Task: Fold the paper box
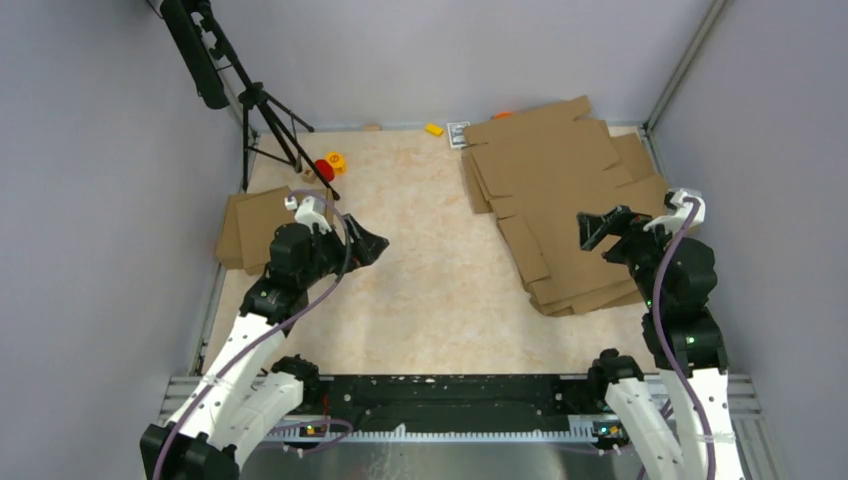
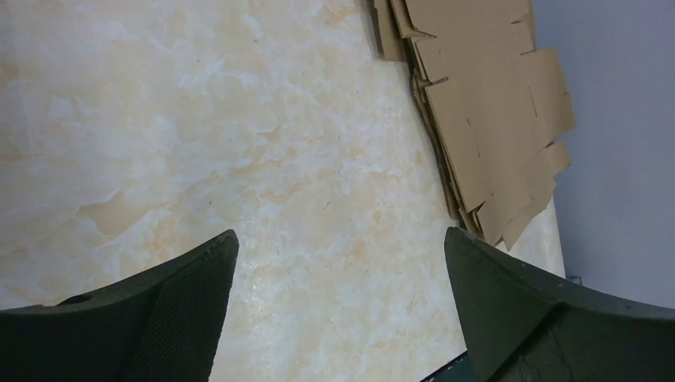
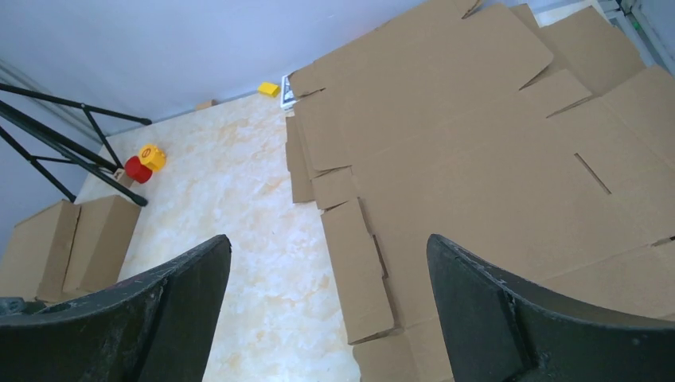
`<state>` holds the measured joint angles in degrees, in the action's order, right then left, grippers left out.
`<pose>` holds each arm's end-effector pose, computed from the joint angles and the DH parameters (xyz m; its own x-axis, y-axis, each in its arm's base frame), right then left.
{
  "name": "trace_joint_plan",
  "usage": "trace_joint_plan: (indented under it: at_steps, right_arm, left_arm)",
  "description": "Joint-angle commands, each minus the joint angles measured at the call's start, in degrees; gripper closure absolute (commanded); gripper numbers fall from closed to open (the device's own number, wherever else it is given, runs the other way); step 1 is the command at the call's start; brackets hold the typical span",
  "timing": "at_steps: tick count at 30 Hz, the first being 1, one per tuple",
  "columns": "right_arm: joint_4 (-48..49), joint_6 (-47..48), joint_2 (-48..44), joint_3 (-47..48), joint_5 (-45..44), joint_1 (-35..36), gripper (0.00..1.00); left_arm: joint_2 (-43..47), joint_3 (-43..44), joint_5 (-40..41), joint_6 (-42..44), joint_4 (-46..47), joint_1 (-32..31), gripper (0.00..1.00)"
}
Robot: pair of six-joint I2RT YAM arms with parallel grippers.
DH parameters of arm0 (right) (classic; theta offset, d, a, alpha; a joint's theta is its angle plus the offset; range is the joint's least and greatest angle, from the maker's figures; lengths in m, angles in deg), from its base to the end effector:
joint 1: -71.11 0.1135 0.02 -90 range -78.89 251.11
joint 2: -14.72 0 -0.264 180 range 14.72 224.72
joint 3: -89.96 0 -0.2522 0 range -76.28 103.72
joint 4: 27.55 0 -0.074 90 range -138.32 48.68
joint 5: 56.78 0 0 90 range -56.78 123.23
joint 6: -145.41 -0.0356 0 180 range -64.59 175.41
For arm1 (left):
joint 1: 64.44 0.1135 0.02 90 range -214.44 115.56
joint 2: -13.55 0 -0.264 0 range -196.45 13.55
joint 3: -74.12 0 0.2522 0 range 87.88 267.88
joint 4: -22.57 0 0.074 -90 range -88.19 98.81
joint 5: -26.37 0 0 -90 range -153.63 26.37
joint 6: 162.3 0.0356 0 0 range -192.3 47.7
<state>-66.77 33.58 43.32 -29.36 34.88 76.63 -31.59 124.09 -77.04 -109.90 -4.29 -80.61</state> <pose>0.1100 0.0117 0.3602 -0.1612 0.3578 -0.9198 -0.0698 0.9255 0.3723 0.1761 -0.0597 0.2811 -0.5767 -0.4507 -0.6814 0.1584 0.7565 -0.6345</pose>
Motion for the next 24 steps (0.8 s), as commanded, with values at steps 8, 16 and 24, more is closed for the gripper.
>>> trace_joint_plan:
  at_steps: [8,16,24]
  right_arm:
    - [4.1,2.4,2.3,-2.3,6.6,0.6,0.11]
    - [4.3,-0.5,16.6,-6.7,12.3,0.6,0.16]
    - [10.5,-1.9,35.8,-6.0,13.8,0.6,0.21]
  left_arm:
    - [0.1,-4.2,-8.9,1.9,8.3,-0.2,0.01]
    - [-4.2,-6.2,-14.3,1.1,15.5,-3.1,0.01]
    - [-8.1,-7.9,-13.5,-0.9,20.3,-7.1,0.01]
